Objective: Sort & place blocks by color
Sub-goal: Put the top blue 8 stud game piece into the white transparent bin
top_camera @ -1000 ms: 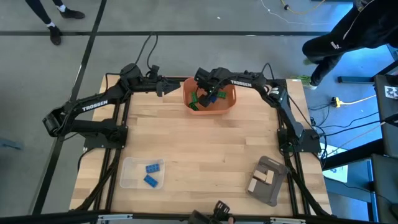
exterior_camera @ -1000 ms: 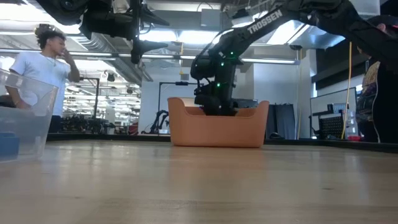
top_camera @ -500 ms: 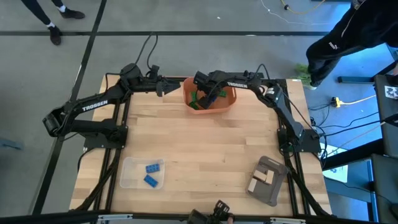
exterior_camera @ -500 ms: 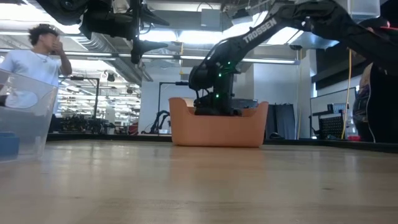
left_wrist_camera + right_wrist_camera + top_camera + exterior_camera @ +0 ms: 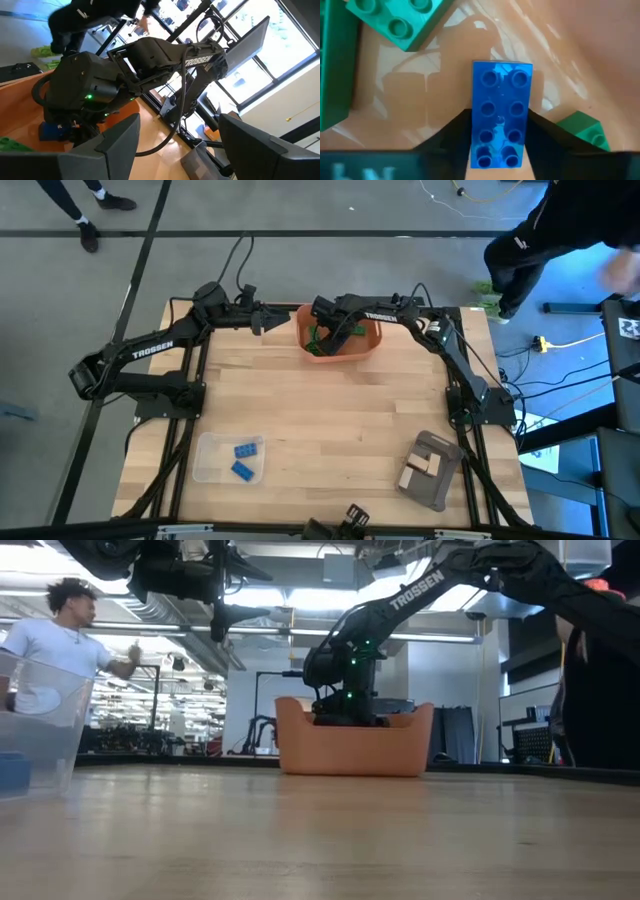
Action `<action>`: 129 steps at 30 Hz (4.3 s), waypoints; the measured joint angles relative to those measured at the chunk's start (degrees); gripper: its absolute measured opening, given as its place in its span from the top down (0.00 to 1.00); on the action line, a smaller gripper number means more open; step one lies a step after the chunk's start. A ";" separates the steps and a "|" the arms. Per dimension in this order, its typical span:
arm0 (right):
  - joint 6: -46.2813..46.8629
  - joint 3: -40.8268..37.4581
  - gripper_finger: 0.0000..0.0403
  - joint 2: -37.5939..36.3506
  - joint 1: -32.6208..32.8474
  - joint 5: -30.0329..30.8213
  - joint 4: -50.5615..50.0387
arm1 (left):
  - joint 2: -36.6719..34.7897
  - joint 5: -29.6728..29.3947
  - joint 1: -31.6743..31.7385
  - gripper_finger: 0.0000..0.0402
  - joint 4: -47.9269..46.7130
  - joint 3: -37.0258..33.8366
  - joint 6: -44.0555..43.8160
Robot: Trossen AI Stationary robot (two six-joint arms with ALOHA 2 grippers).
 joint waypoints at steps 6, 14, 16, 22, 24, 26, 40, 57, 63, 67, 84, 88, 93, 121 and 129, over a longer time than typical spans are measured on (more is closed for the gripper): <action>-2.77 -0.03 0.65 -0.58 1.07 0.74 -2.27 | 0.00 0.00 0.02 0.35 0.00 0.00 0.00; -4.59 -0.09 0.65 -7.16 1.30 0.54 -1.76 | 0.00 0.00 0.04 0.35 0.00 0.00 0.00; -5.60 -0.14 0.65 -9.16 1.26 0.43 -1.80 | -0.02 0.00 0.04 0.35 0.02 0.00 0.00; -9.29 -2.59 0.65 -19.25 1.12 -5.14 0.47 | 0.00 1.36 0.06 0.35 0.00 0.00 0.32; -9.99 -6.08 0.65 -23.86 1.12 -8.39 3.44 | 0.00 2.35 0.06 0.35 0.02 0.00 0.64; -9.88 -11.08 0.65 -29.36 1.11 -11.96 7.97 | 0.00 3.34 0.06 0.35 0.02 0.00 2.62; 8.61 -49.29 0.65 -60.44 4.28 -28.60 51.87 | 0.13 -12.57 -7.54 0.35 0.44 0.00 32.27; 7.25 -51.01 0.65 -60.68 8.56 -28.25 53.39 | 0.76 -18.49 -16.15 0.35 2.08 0.01 32.90; 2.76 -50.45 0.65 -57.16 13.74 -22.13 54.63 | 5.98 -20.98 -22.85 0.35 2.52 2.67 33.45; 1.02 -48.19 0.65 -55.13 15.31 -19.08 55.15 | 11.48 -21.47 -25.24 0.35 1.96 6.28 35.08; -4.34 -46.96 0.65 -54.44 18.13 -13.21 53.98 | 16.76 -16.78 -26.32 0.35 3.89 11.30 31.45; -5.15 -46.96 0.65 -54.07 18.13 -13.40 53.84 | 16.76 -18.61 -26.94 0.37 3.89 11.30 31.47; -5.73 -46.97 0.65 -53.44 18.39 -13.62 54.56 | 16.74 -18.69 -26.99 0.47 3.83 11.30 31.43; 3.81 -49.55 0.15 -68.34 15.65 -5.56 28.76 | 1.40 -13.60 -18.15 0.69 -13.89 10.87 34.52; 11.81 -59.67 0.17 -79.48 15.03 -3.83 36.35 | -4.72 -19.58 -21.51 0.69 -2.34 -0.98 27.15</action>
